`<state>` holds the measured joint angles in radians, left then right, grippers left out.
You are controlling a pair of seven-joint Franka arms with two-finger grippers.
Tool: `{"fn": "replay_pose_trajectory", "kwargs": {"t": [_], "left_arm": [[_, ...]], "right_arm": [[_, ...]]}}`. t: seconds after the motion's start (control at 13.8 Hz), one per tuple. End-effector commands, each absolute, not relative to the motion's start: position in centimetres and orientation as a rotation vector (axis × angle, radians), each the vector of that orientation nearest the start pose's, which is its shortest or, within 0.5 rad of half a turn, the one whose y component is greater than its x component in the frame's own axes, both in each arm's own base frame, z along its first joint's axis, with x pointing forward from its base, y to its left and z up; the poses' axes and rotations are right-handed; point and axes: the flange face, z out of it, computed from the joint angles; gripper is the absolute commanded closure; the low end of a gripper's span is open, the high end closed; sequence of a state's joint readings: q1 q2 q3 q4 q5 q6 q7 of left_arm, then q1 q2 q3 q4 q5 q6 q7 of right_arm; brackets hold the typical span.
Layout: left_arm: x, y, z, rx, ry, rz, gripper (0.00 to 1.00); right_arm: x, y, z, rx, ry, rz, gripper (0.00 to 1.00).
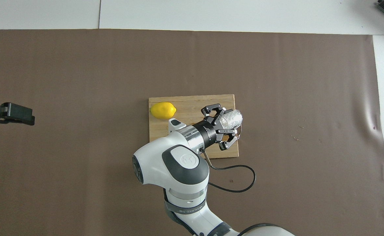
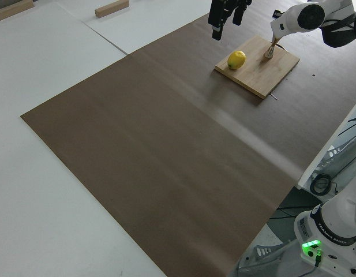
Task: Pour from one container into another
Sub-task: 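Tilt the clear glass with the right gripper to pour into the cup, then turn the clear glass upright and move it away from the board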
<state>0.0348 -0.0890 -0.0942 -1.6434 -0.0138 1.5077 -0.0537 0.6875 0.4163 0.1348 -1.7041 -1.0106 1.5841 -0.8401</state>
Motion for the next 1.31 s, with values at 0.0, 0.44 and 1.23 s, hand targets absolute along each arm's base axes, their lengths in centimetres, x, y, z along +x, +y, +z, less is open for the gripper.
{"fn": "replay_pose_trajectory", "kwargs": {"t": [0.0, 0.44, 1.23], "left_arm": [[51.6, -3.2, 63.3, -3.153, 0.013, 0.094, 0.00], [51.6, -3.2, 63.3, -3.153, 0.013, 0.094, 0.00], [51.6, -3.2, 63.3, -3.153, 0.013, 0.094, 0.00]], "right_arm": [[49.0, 38.3, 36.6, 1.133, 1.808, -0.569, 1.00], [49.3, 38.3, 36.9, 1.119, 1.778, -0.547, 1.00], [45.8, 39.7, 34.3, 0.998, 1.717, -0.471, 1.00]]}}
